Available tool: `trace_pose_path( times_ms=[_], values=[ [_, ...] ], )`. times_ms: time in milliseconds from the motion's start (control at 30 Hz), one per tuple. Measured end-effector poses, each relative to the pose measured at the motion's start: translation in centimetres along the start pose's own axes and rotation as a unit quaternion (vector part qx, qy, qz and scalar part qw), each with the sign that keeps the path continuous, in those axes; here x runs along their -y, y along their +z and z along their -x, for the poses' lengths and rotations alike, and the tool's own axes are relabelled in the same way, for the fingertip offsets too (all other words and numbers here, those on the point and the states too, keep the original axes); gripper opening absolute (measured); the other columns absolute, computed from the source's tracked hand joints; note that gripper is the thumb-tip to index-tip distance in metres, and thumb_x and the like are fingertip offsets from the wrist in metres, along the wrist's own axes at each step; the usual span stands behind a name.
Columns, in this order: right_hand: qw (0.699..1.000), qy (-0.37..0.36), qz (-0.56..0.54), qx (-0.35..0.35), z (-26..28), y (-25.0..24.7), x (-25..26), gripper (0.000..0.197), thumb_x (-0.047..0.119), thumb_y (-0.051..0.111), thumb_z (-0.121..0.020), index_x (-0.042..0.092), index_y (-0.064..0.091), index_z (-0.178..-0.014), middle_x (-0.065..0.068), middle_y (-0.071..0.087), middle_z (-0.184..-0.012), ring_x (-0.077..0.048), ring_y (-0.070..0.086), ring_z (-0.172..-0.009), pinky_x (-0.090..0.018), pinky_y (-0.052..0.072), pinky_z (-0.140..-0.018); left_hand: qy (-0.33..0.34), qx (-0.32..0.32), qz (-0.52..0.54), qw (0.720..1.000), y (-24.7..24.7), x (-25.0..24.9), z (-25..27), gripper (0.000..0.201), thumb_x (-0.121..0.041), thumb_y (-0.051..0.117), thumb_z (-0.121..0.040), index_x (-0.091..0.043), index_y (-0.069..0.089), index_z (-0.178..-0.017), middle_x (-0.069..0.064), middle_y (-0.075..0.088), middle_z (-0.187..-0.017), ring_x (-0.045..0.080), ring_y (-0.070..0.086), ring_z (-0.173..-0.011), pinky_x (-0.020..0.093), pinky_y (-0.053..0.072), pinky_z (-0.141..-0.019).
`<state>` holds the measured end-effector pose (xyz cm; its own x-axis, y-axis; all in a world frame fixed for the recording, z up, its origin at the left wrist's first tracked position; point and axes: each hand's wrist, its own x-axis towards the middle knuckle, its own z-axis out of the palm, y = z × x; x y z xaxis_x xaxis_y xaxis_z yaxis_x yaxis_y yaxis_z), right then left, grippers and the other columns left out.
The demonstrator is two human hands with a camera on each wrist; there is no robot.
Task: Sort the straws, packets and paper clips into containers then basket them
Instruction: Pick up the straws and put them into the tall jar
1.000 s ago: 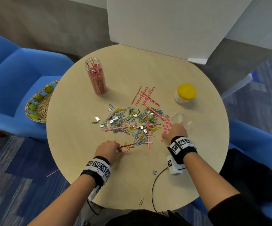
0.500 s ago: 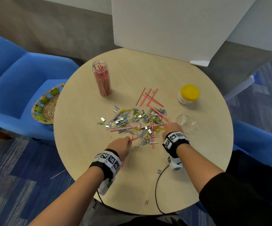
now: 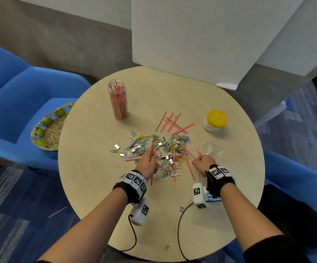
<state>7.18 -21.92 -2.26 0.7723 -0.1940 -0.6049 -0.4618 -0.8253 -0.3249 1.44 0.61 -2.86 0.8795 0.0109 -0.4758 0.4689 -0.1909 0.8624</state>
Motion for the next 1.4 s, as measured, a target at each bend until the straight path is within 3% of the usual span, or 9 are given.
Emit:
trace_pose_path(
  times_ms=[133,267,533,700,800,967,1100,1233,1400],
  values=[
    [0.993,-0.051,0.098,-0.048,0.4,1.1,1.5,0.021,0.027,0.07,-0.086,0.006,0.067,-0.088,-0.008,0.065,-0.084,-0.024,0.059,-0.074,-0.028,0.047,-0.067,0.011,-0.015,-0.188,0.982,1.6,-0.3,-0.8,0.024,-0.026,0.041,-0.101,-0.008,0.058,-0.102,0.005,0.059,-0.082,0.024,0.054,-0.074,0.03,0.039,-0.065],
    [0.978,-0.052,0.195,-0.045,0.3,1.7,3.6,0.025,0.021,0.063,-0.092,0.006,0.057,-0.073,-0.013,0.067,-0.092,-0.029,0.064,-0.08,-0.03,0.05,-0.068,0.004,-0.015,-0.28,0.96,3.8,-0.9,-1.3,0.023,-0.033,0.056,-0.093,-0.012,0.066,-0.094,0.001,0.059,-0.074,0.022,0.056,-0.069,0.028,0.044,-0.062],
    [0.947,-0.077,0.312,-0.011,-0.8,2.1,4.3,0.026,0.031,0.054,-0.095,0.012,0.066,-0.106,-0.007,0.069,-0.109,-0.025,0.066,-0.098,-0.031,0.05,-0.076,-0.062,-0.012,-0.381,0.922,6.8,-1.9,-2.3,0.027,-0.037,0.072,-0.08,-0.01,0.068,-0.075,0.003,0.066,-0.069,0.02,0.065,-0.066,0.031,0.058,-0.064],
    [0.971,-0.054,0.233,0.031,-1.6,1.8,3.6,0.033,0.029,0.046,-0.1,0.005,0.063,-0.116,-0.014,0.064,-0.12,-0.031,0.061,-0.109,-0.032,0.045,-0.081,-0.074,0.006,-0.415,0.907,7.0,-2.0,-3.0,0.043,-0.056,0.074,-0.075,-0.014,0.064,-0.074,0.001,0.063,-0.07,0.02,0.059,-0.063,0.029,0.054,-0.06],
    [0.978,-0.047,0.193,0.068,-1.9,1.8,3.0,0.04,0.032,0.042,-0.101,-0.001,0.064,-0.108,-0.019,0.065,-0.109,-0.032,0.06,-0.094,-0.031,0.041,-0.073,-0.08,0.012,-0.426,0.901,7.0,-2.0,-3.2,0.044,-0.059,0.073,-0.074,-0.015,0.068,-0.08,0.0,0.067,-0.075,0.018,0.063,-0.069,0.029,0.055,-0.063],
    [0.978,-0.04,0.2,0.033,-1.9,2.1,2.6,0.034,0.032,0.053,-0.094,0.008,0.052,-0.071,-0.006,0.054,-0.07,-0.025,0.052,-0.065,-0.028,0.039,-0.056,-0.075,0.001,-0.444,0.893,7.0,-2.9,-3.6,0.027,-0.036,0.063,-0.088,-0.014,0.06,-0.073,0.002,0.065,-0.075,0.021,0.066,-0.073,0.033,0.06,-0.072],
    [0.964,-0.047,0.26,0.022,-1.4,2.4,3.8,0.02,0.028,0.056,-0.093,0.01,0.061,-0.099,-0.009,0.067,-0.101,-0.028,0.06,-0.083,-0.03,0.046,-0.067,-0.073,0.002,-0.467,0.881,6.1,-3.4,-3.9,0.022,-0.027,0.061,-0.09,-0.013,0.055,-0.074,0.002,0.06,-0.075,0.023,0.065,-0.079,0.033,0.058,-0.073],
    [0.959,-0.041,0.279,0.016,-1.4,2.5,4.3,0.026,0.025,0.054,-0.094,0.008,0.064,-0.112,-0.009,0.068,-0.111,-0.027,0.066,-0.099,-0.032,0.05,-0.075,-0.062,0.046,-0.493,0.867,4.8,-3.2,-3.9,0.028,-0.027,0.054,-0.094,-0.004,0.061,-0.108,0.007,0.067,-0.099,0.023,0.063,-0.088,0.032,0.055,-0.079],
    [0.973,-0.037,0.221,0.055,-1.6,2.2,3.9,0.049,0.032,0.047,-0.098,0.004,0.046,-0.138,-0.016,0.06,-0.129,-0.032,0.06,-0.113,-0.034,0.049,-0.085,-0.034,0.068,-0.474,0.877,2.4,-3.1,-3.6,0.03,-0.03,0.042,-0.098,-0.008,0.062,-0.098,0.007,0.066,-0.093,0.023,0.064,-0.084,0.033,0.055,-0.073]
  ],
)
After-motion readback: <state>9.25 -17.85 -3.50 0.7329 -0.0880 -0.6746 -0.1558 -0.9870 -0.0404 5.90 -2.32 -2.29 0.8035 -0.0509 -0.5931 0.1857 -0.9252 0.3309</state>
